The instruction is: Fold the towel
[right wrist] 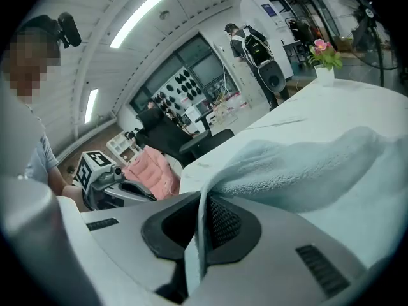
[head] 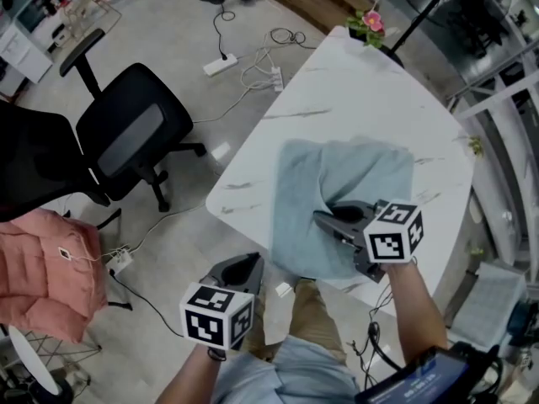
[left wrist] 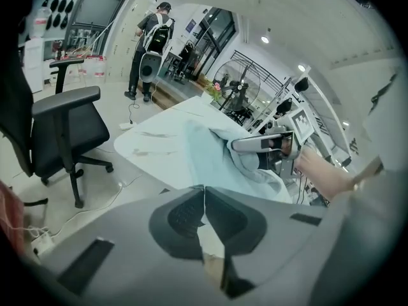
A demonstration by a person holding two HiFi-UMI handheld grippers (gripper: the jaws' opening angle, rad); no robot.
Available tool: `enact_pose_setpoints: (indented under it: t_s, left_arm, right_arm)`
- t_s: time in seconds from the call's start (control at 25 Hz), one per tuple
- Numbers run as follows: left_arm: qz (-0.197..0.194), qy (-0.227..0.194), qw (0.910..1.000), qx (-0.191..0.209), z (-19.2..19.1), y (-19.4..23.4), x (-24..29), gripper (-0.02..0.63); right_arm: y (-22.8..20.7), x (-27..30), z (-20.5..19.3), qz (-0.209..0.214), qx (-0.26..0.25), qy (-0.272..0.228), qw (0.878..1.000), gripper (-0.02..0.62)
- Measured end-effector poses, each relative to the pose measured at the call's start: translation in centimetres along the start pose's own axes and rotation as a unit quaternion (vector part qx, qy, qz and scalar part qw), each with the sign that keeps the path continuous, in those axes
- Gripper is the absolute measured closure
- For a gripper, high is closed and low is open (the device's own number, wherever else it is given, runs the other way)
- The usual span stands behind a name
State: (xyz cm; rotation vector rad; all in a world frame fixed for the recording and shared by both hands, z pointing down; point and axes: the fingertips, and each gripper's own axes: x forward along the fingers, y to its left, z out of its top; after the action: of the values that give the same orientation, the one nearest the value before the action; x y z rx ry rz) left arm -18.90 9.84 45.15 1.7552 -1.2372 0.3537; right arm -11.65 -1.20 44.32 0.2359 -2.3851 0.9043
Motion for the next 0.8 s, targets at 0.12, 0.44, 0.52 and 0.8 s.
enact_pose_setpoints:
  t_s: [0.12, 0.44, 0.52, 0.8]
  left_arm:
    - [0.001, -0.001, 1.0000, -0.005, -0.1, 0.6, -0.1, 0.597]
    - [0.007, -0.015, 0.9997, -0.018, -0.1, 0.4, 0.7, 0.597]
    - [0.015, -0.023, 0.9993, -0.028, -0.1, 0.1, 0.7, 0.595]
    - [0.050, -0.081, 0.9926, -0.076, 0.8, -2.0, 1.1, 0.595]
  right_arm:
    - [0.2, 1.6, -0.3, -0.008, -0.010, 0.012, 1.000, 0.569]
    - [1.1, 5.3, -3.0, -0.006, -0.075, 0.098, 0.992, 0.328]
    - [2.9, 4.8, -2.7, 0.030, -0.076, 0.103, 0.991, 0.242]
    - [5.3, 2.1, -1.7, 0.110, -0.073, 0.109, 0.985, 0.218]
